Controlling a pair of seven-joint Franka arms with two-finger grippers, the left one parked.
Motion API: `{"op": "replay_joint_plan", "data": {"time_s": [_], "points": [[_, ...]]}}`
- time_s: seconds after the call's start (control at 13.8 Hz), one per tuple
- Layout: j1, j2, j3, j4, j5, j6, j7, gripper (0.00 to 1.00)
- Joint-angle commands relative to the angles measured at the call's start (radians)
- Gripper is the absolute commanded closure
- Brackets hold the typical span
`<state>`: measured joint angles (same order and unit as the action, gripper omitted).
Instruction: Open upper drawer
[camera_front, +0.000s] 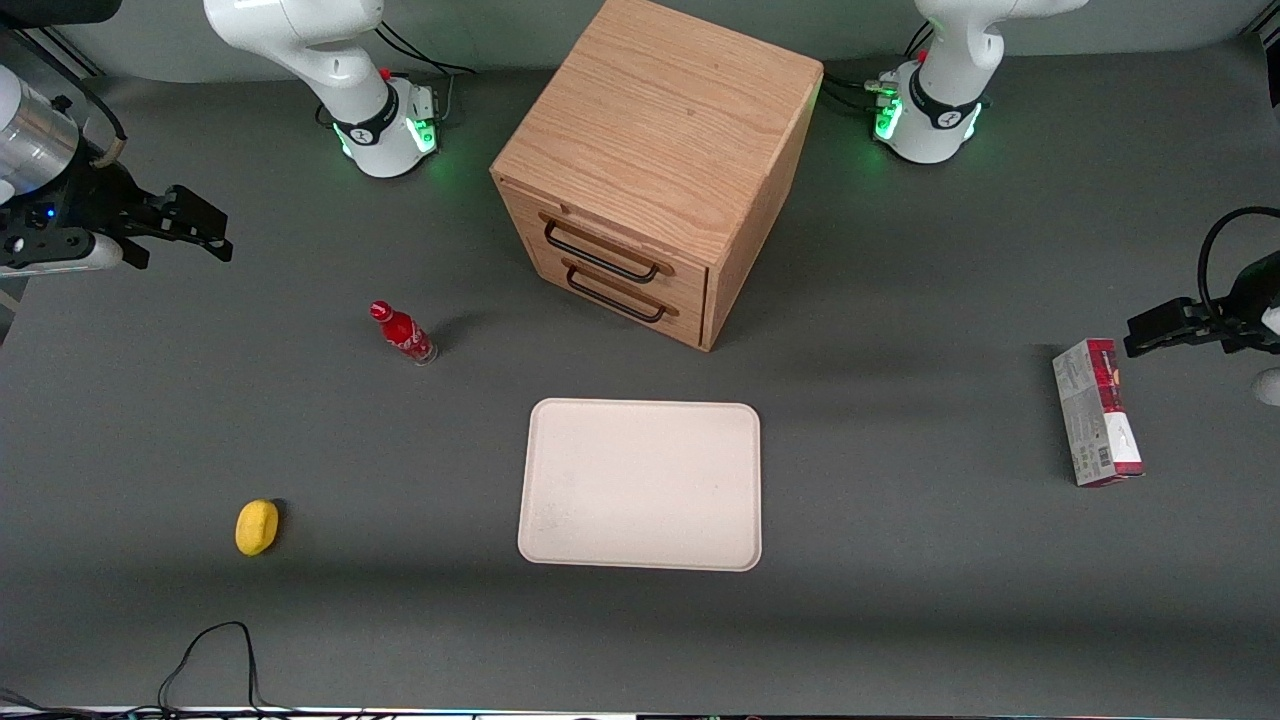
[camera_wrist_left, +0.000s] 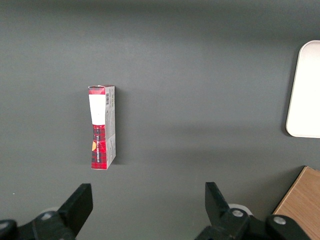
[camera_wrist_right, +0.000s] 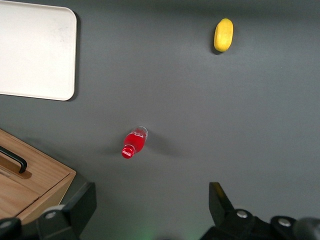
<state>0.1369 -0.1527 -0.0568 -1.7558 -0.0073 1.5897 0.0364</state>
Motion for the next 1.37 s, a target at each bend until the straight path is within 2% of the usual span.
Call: {"op": "replay_joint_plan", "data": {"time_s": [0.0,0.14,0.29,0.58,1.01,1.08,1.23,1.3], "points": [[0.001,-0.001,0.003,-0.002,-0.005,0.004,0.001,0.0],[0.001,0.019,0.003,0.01,0.015,0.01,0.003,0.0],[0.003,0.068,0.017,0.056,0.094,0.006,0.016,0.0],[0.003,0.178,0.246,0.179,0.109,0.004,0.016,0.0],[0.006,0.301,0.598,0.245,0.116,0.007,-0.016,0.0],[0.007,0.327,0.636,0.243,0.133,0.009,-0.026,0.0],[0.007,0.355,0.666,0.234,0.248,0.038,-0.107,0.0],[0.007,0.366,0.666,0.225,0.257,0.061,-0.163,0.0]]}}
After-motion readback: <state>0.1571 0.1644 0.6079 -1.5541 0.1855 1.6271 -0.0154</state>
